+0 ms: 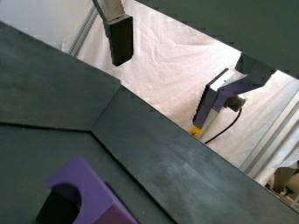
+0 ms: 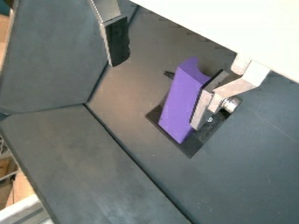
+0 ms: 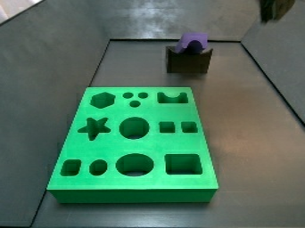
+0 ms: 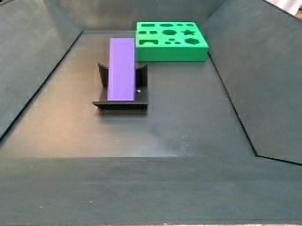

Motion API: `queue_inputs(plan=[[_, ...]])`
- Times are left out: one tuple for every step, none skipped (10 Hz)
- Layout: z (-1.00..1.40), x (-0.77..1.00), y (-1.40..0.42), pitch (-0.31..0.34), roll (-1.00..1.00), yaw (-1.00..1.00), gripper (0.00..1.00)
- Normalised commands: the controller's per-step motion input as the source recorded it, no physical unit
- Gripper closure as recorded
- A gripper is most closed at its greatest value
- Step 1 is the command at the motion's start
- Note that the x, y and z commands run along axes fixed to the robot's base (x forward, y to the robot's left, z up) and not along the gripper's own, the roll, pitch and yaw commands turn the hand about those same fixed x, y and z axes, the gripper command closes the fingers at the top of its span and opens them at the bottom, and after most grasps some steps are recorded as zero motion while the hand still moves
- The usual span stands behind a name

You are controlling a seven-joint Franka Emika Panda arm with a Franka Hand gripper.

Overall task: Pick up the arch object. Move up. Place the arch object on the fixture. Regrasp the arch object. Rotate the arch object. Move to above the board. Insert the arch object.
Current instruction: Regrasp the arch object.

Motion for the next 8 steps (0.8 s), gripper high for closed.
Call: queue_inputs(plan=[[-1.00, 0.06, 0.03, -0.048, 0.15, 0.09, 0.00], [-1.00, 0.06, 0.03, -0.058, 0.13, 0.08, 0.00], [-1.00, 0.07, 0.03, -0.068, 0.09, 0.06, 0.00], [-1.00, 0.09, 0.02, -0.070, 0.07, 0.04, 0.00], [-1.00, 0.10, 0.02, -0.063, 0.07, 0.02, 0.00], [-1.00, 0.11, 0.01, -0.062, 0.07, 0.01, 0.00], [-0.79, 0.10, 0.00, -0.033, 0.07, 0.00, 0.00], [-0.67, 0.09, 0.00, -0.019, 0.07, -0.01, 0.00]])
